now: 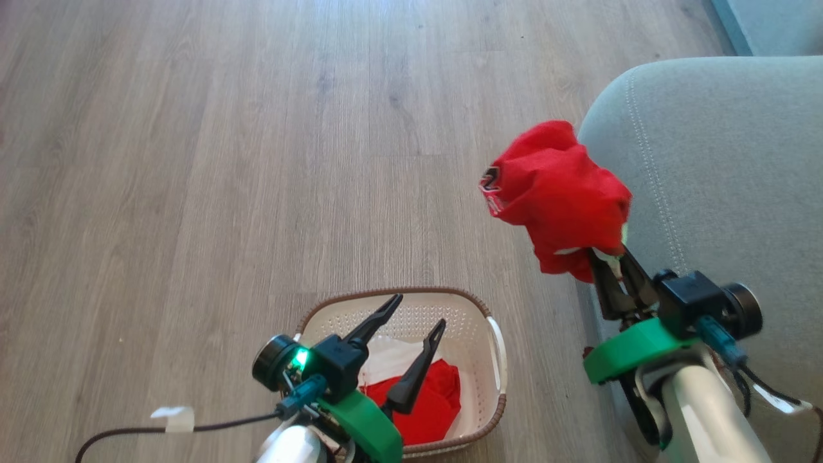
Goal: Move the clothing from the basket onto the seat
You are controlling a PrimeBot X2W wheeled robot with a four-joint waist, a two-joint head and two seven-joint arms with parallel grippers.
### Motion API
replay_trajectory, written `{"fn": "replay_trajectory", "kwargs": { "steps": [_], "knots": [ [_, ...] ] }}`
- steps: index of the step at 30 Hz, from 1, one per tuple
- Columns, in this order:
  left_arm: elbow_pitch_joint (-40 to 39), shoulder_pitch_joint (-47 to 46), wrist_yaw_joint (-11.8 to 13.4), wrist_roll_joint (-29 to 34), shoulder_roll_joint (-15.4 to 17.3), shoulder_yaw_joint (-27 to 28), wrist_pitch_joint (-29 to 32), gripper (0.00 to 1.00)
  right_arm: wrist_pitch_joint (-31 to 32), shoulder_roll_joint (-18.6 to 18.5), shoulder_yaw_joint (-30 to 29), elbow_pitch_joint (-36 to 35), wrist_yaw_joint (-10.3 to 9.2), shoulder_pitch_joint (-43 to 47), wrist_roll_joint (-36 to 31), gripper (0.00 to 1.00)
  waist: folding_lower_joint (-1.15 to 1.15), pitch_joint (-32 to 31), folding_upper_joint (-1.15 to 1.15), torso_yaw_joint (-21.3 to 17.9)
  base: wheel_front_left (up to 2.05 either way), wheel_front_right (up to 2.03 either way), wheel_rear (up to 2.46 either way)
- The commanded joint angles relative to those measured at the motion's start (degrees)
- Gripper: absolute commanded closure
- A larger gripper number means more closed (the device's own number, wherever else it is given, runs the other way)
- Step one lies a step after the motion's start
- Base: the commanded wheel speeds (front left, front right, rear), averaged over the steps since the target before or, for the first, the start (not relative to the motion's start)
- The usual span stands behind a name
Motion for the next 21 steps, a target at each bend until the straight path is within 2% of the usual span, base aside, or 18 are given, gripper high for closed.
{"fn": "replay_trajectory", "kwargs": {
  "steps": [1, 9, 21],
  "knots": [
    [-1.3, -0.7, 0.0, 0.5, -0.1, 2.1, -0.3, 0.0, -0.5, 0.7, 0.1, -2.1, -0.01, -0.5, 0.5, 1.0, 0.0, -0.2, 0.0, -0.2, 0.0, 0.0, 0.0],
    [-1.2, 1.6, -0.1, -0.3, 0.2, 1.2, -0.3, 0.0, -0.5, 0.8, -5.5, 0.1, -0.01, 1.0, 4.4, 1.0, 0.0, -0.3, 0.0, -1.7, 0.0, 0.0, 0.0],
    [-1.0, 1.9, -0.1, -0.8, 0.8, 0.5, -0.3, 0.0, -0.5, 0.8, -7.8, 1.1, -0.01, 0.8, 5.4, 1.0, 0.0, 1.1, 0.0, -2.2, 0.0, 0.0, 0.0]
  ]
}}
